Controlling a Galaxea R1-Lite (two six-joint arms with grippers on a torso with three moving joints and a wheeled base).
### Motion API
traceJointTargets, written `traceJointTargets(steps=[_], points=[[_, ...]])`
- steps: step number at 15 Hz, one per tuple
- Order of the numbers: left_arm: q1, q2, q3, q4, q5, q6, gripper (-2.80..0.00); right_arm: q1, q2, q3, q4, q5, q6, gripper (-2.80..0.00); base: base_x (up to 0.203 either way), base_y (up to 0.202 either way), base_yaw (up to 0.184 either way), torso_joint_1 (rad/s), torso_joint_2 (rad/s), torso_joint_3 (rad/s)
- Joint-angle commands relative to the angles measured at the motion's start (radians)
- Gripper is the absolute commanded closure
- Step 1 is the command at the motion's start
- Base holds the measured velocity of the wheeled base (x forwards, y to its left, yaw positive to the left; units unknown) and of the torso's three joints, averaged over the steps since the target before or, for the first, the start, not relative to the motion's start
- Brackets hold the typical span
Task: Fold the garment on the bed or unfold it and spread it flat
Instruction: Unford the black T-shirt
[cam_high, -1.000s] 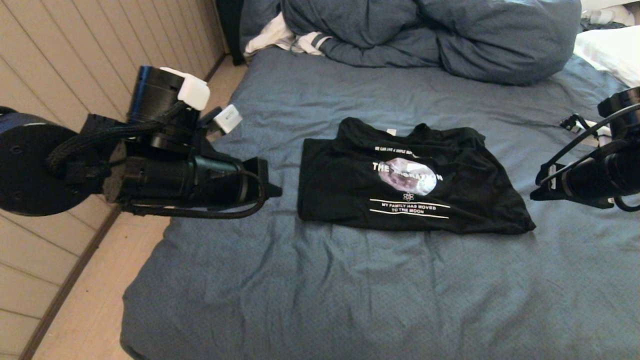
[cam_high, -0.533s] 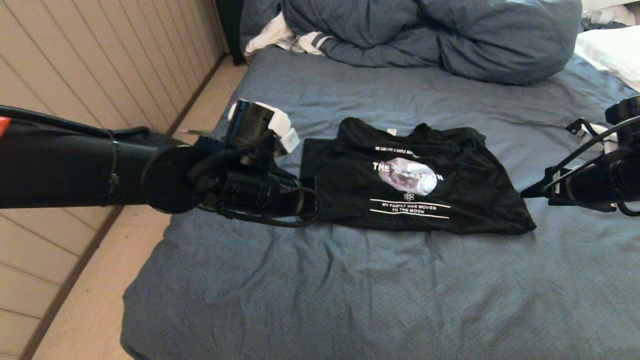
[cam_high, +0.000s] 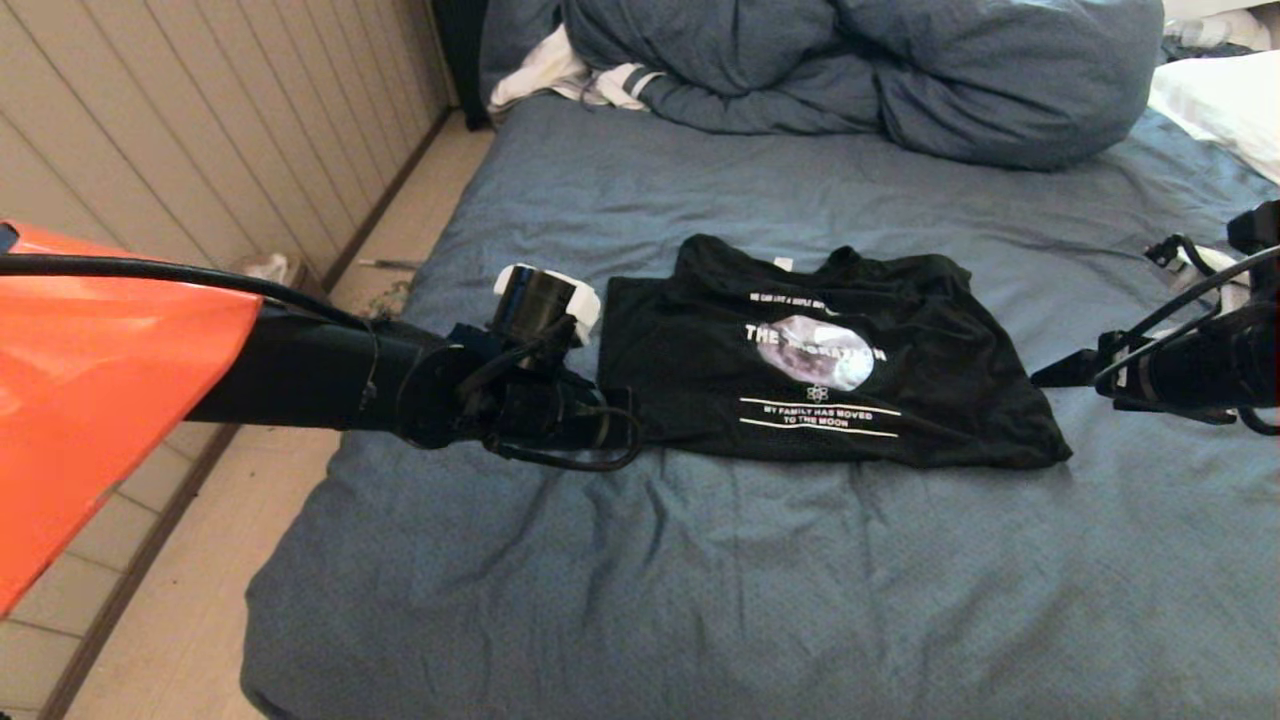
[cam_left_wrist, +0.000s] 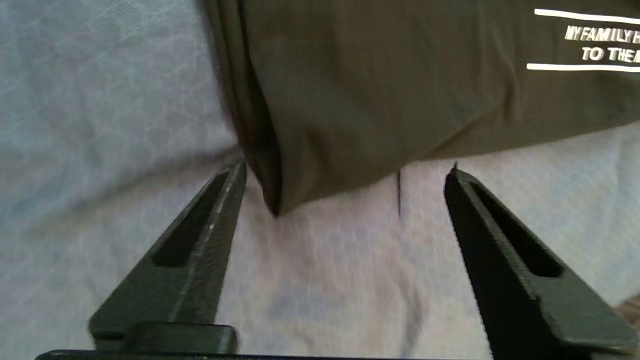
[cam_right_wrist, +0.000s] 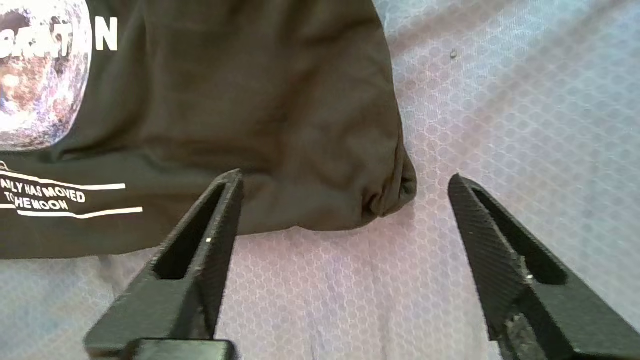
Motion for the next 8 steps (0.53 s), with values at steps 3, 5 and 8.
traceJointTargets(steps=[3,5,8], points=[[0.02,0.031,-0.029,-0.005,0.001,0.02,-2.8,0.004,0.01,0.035,-0.049,0.006,0.0,-2.8,0.0,0.0,0.0,0.0,0.0,0.0],[0.019,0.06,-0.064,-0.005,0.003,0.022,-2.8,0.001,0.012,0.037,-0.052,0.009,0.001,-2.8,0.0,0.0,0.0,0.0,0.0,0.0],[0.016,0.063,-0.074,-0.006,0.0,0.016,0.0,-0.012,0.014,0.049,-0.058,0.017,0.002,-2.8,0.0,0.0,0.0,0.0,0.0,0.0]])
